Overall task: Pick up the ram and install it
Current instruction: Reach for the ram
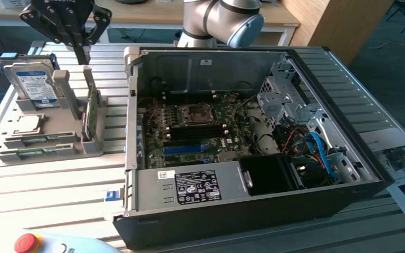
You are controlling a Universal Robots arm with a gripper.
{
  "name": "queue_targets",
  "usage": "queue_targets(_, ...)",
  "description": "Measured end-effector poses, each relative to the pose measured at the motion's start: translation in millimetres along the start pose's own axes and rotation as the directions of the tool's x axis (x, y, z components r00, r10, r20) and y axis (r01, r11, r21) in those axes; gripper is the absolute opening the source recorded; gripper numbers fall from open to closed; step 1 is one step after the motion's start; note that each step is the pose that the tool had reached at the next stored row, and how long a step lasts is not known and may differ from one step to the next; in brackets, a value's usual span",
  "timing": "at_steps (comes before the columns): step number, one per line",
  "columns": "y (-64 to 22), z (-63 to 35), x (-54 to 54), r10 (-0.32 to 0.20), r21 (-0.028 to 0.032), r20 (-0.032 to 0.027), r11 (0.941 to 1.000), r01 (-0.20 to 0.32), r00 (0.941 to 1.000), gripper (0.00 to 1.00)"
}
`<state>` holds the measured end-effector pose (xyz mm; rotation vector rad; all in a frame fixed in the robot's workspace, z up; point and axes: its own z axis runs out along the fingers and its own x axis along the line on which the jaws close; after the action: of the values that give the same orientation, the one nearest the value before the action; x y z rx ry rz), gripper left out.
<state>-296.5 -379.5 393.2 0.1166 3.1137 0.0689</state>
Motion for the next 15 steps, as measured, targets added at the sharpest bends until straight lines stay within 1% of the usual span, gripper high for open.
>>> queue_targets(15,-1.0,-0.7,28.9,0.0,0.0001,0.0,1.0,0.0,1.0,0.1)
